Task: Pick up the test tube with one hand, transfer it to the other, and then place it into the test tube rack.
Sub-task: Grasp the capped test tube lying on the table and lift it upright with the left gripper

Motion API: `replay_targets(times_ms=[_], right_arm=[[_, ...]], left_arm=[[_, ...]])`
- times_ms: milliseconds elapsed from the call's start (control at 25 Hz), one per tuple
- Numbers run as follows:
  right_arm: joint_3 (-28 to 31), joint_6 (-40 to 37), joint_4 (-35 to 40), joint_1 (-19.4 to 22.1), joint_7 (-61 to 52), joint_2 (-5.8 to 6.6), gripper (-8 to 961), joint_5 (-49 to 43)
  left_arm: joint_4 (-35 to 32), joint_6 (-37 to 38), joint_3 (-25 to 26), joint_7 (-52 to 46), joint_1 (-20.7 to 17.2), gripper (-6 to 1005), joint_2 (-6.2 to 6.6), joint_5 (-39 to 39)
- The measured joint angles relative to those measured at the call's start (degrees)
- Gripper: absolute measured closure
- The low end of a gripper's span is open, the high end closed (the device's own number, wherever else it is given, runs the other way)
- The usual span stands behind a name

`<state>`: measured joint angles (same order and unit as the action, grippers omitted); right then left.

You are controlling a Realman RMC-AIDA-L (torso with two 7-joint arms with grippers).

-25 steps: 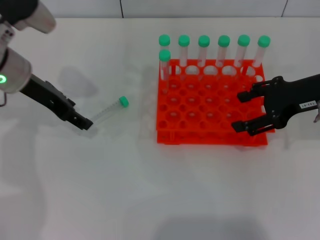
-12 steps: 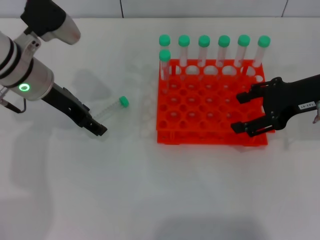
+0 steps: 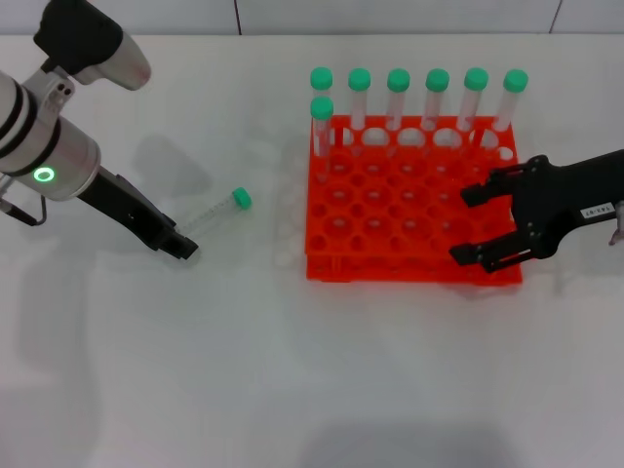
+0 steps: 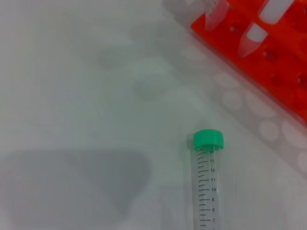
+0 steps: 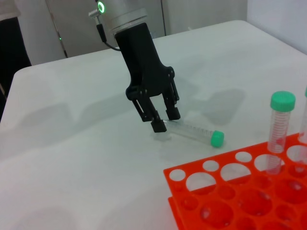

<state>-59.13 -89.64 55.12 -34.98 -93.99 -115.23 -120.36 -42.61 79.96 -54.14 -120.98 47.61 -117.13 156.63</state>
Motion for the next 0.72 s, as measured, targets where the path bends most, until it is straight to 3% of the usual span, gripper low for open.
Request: replay_targets(times_ms=[160,720], right_arm=[[-0.26,0.03,0.04,0.0,0.03,0.0,161,0.18],[-0.82,0.54,-0.07,-0.61,-0.43,0.0,166,0.45]], left_arm=[[-0.01,-0.08,-0.34,0.16,-0.03,527,0.06,0.0],[1.19,-1.52,-0.61,0.39,0.2,556,0.25,-0.01]])
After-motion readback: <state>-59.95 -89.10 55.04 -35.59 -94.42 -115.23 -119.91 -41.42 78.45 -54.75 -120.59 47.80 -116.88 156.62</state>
